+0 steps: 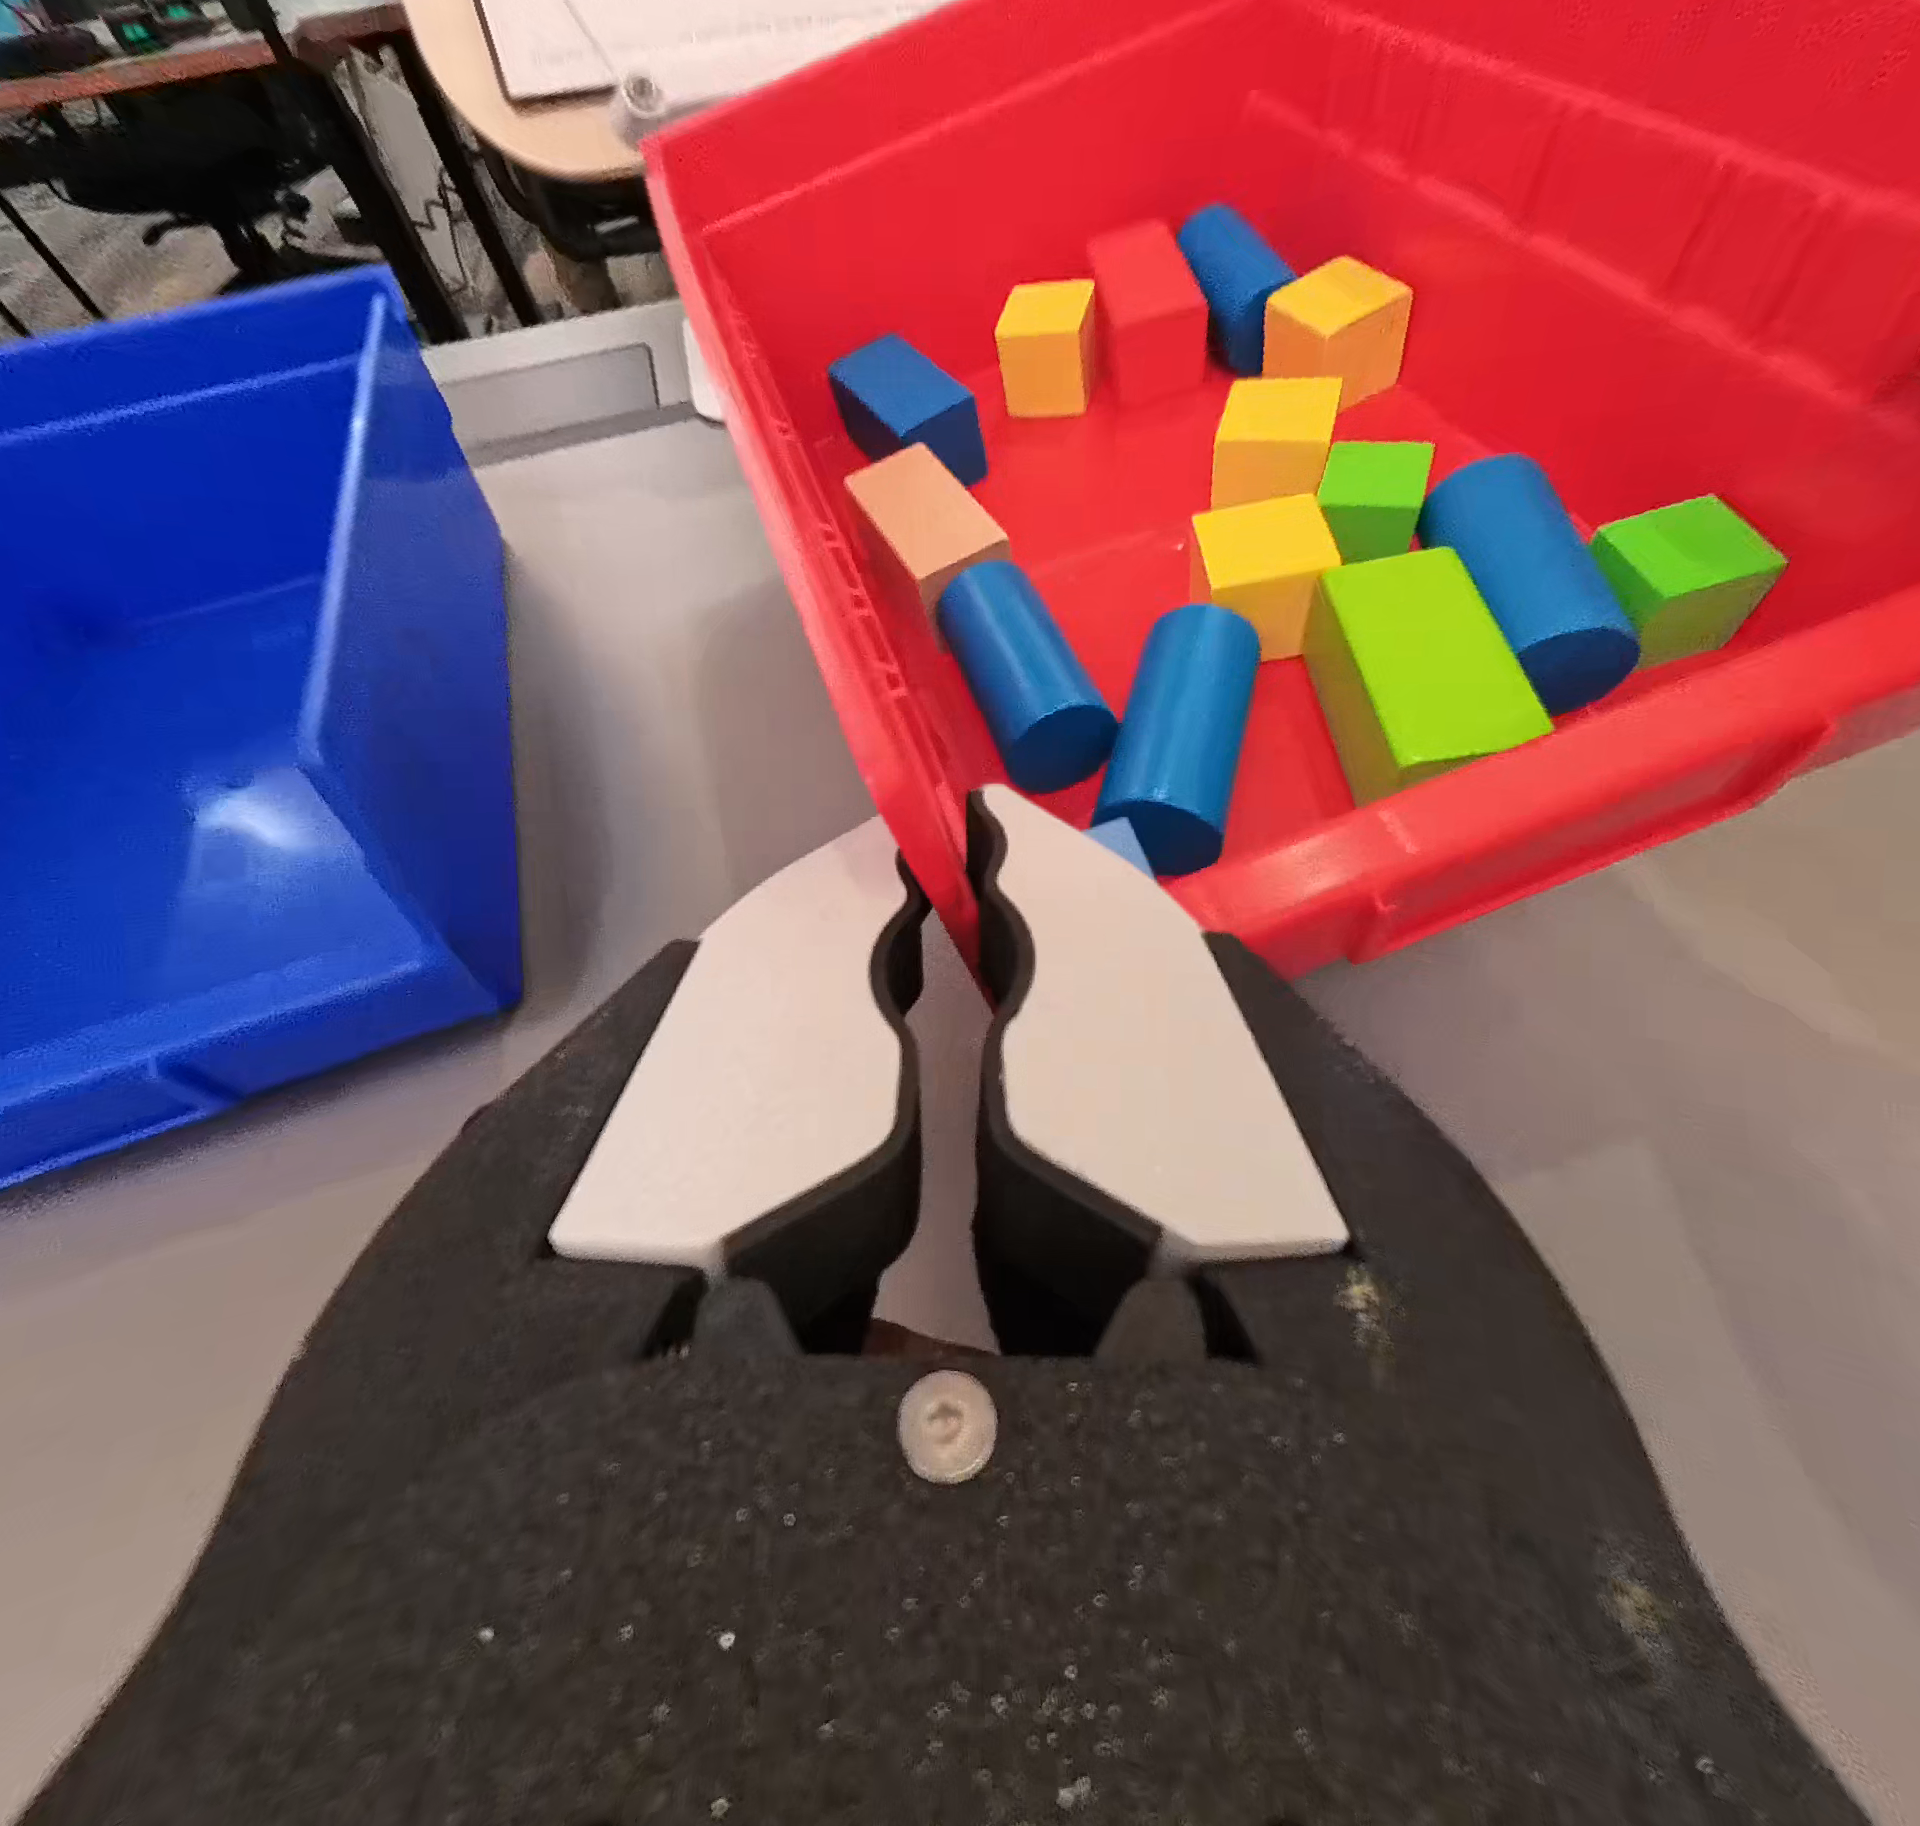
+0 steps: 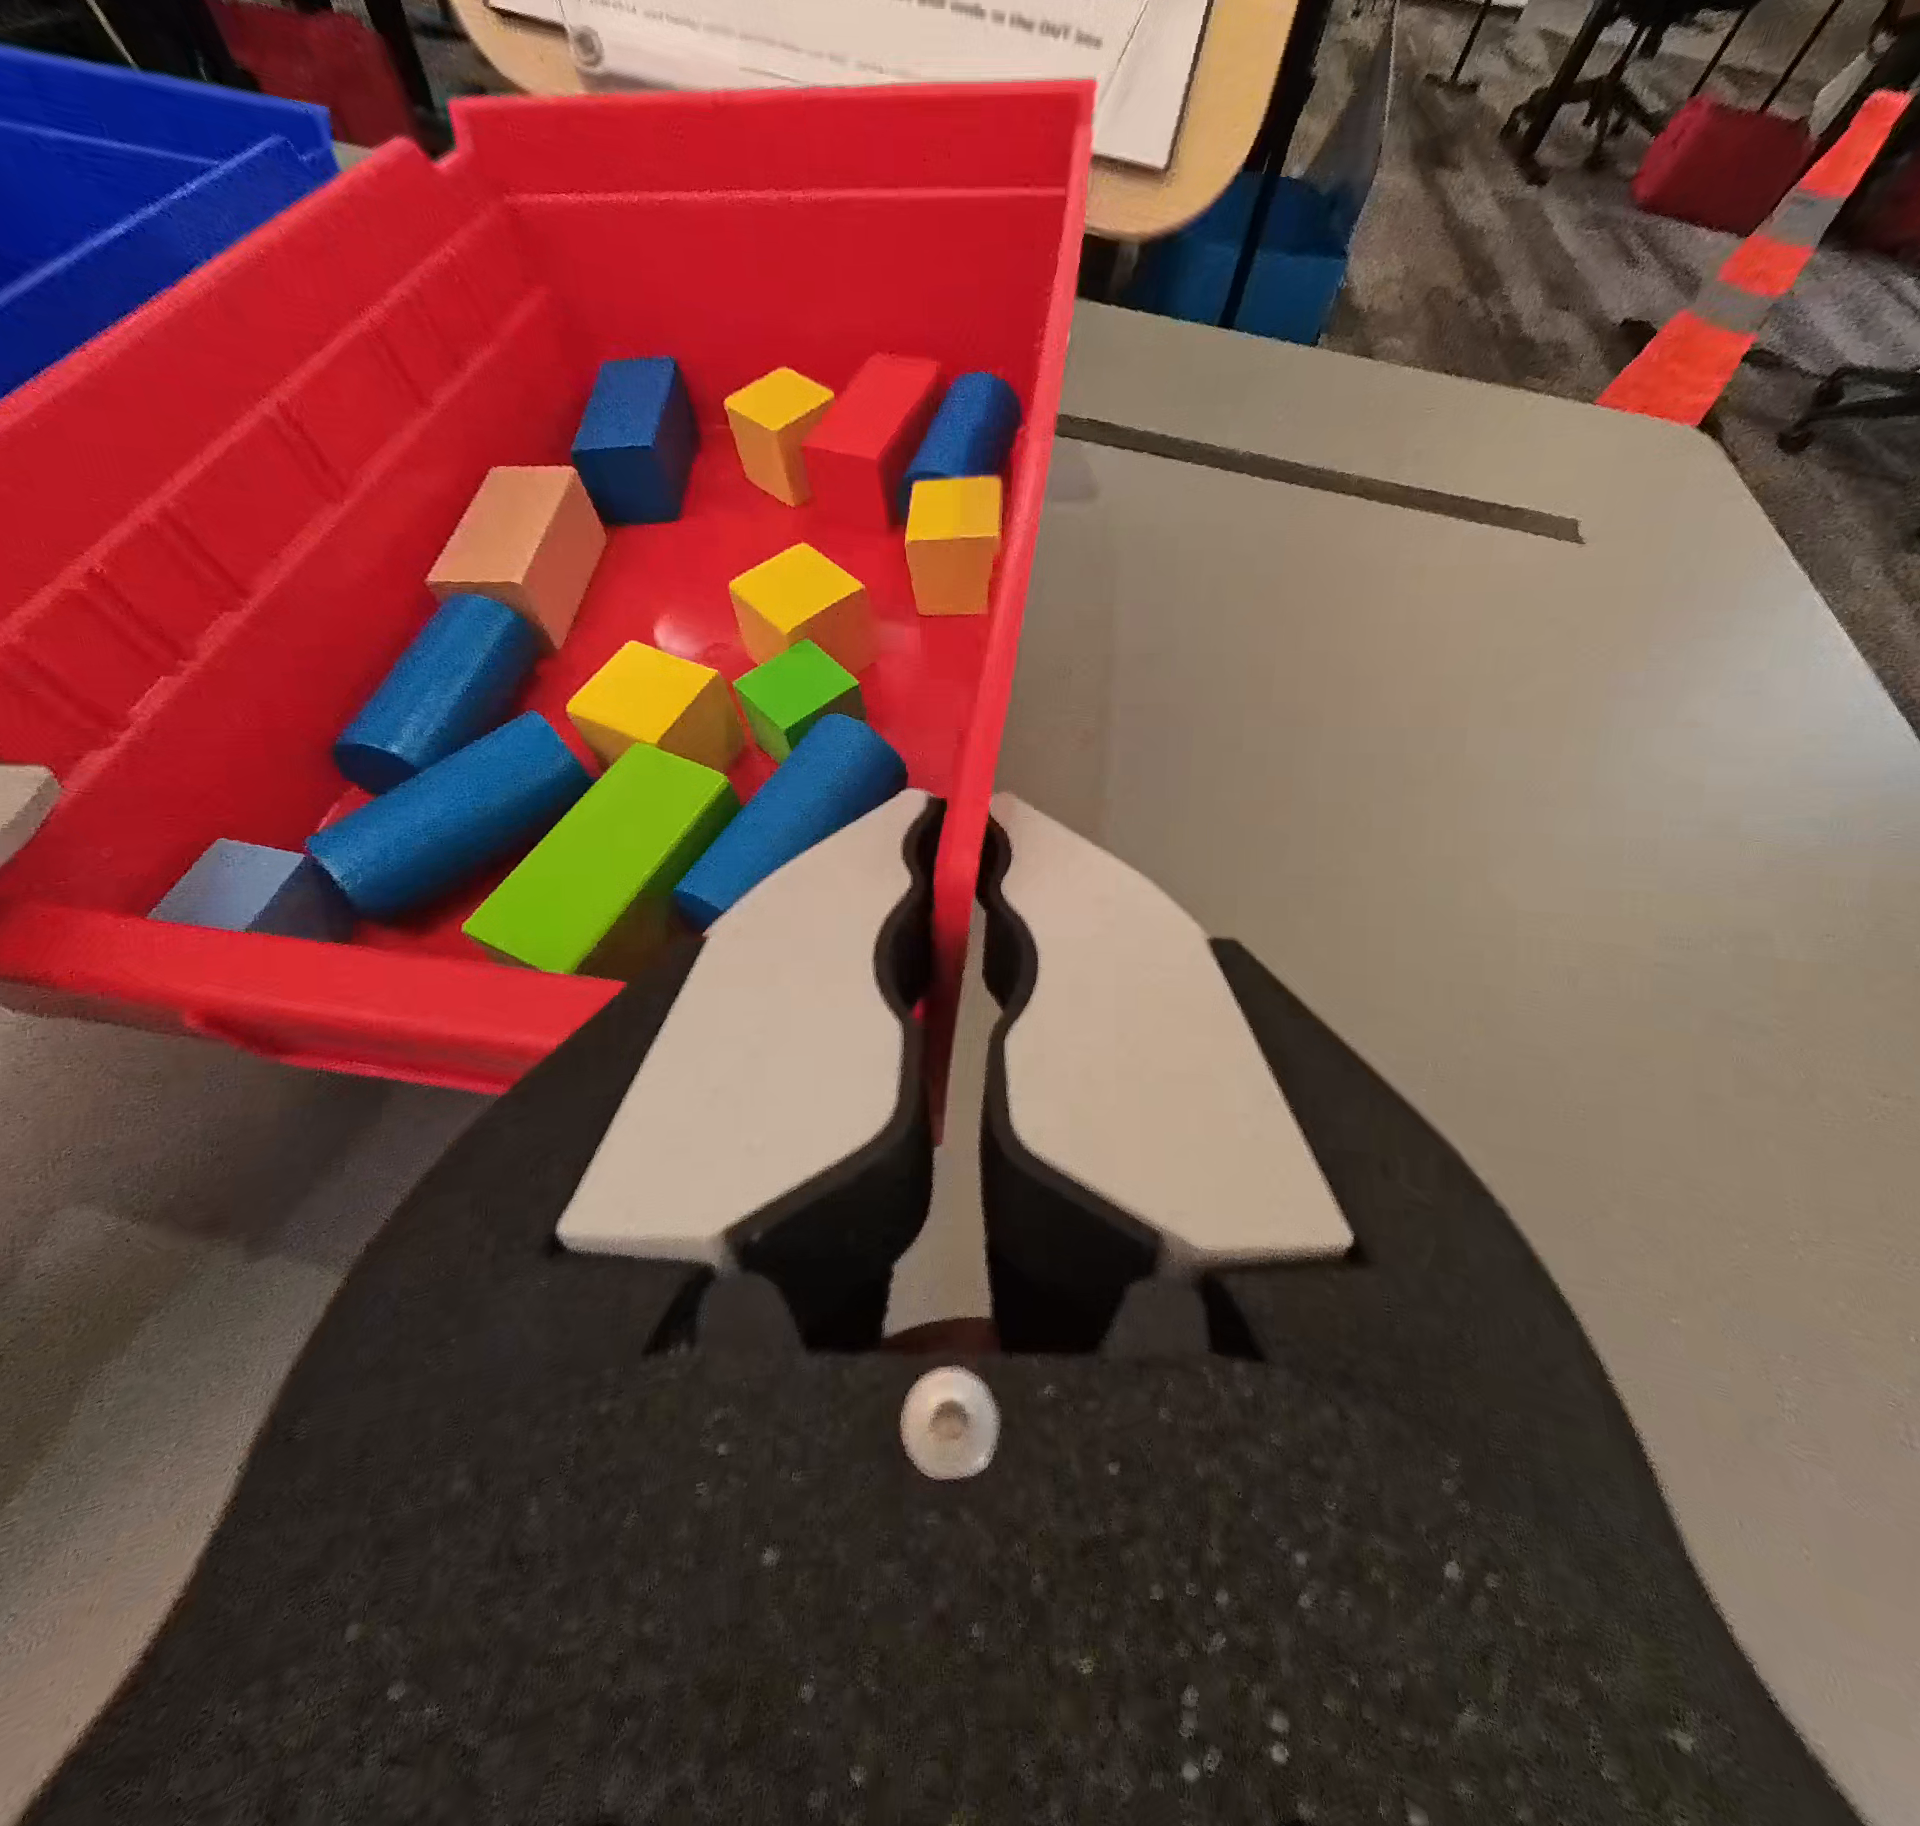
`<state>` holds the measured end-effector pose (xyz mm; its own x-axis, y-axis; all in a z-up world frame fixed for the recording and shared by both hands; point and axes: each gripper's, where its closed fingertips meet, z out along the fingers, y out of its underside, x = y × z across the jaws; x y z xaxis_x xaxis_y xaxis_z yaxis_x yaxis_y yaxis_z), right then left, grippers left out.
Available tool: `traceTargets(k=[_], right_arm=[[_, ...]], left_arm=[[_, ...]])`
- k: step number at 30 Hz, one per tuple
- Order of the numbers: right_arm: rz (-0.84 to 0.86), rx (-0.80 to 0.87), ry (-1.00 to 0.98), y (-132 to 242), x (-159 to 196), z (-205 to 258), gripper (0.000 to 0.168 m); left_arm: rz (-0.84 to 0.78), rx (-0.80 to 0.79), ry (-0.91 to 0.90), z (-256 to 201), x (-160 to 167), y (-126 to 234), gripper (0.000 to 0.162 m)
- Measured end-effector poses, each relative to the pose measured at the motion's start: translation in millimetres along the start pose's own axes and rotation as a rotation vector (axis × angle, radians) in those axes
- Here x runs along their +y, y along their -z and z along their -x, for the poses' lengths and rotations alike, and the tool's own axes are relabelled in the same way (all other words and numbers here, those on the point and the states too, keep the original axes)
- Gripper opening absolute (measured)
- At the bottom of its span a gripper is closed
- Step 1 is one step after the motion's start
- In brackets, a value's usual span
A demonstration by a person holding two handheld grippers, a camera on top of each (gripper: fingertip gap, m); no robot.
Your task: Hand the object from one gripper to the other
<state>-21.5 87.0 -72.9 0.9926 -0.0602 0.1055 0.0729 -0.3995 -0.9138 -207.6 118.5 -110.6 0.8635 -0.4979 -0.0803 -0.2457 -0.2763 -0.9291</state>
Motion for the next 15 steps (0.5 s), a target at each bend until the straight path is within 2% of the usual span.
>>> traceTargets(k=[4, 8, 11, 15], right_arm=[[0.088, -0.022, -0.056, -9, 40, 10, 0.005], [-0.01, -0.027, -0.06, 1, 16, 14, 0.005], [-0.064, -0.024, -0.065, -1, 12, 21, 0.005], [0.008, -0.04, -0.062, -16, 30, 34, 0.005]], left_arm=[[0.046, -0.017, 0.028, 5, 11, -1, 0.003], [-0.019, -0.052, 0.022, 13, -5, 8, 0.003], [-0.058, -0.091, 0.023, 24, -12, 9, 0.003], [0.035, -0.074, 0.069, 34, 16, -6, 0.002]])
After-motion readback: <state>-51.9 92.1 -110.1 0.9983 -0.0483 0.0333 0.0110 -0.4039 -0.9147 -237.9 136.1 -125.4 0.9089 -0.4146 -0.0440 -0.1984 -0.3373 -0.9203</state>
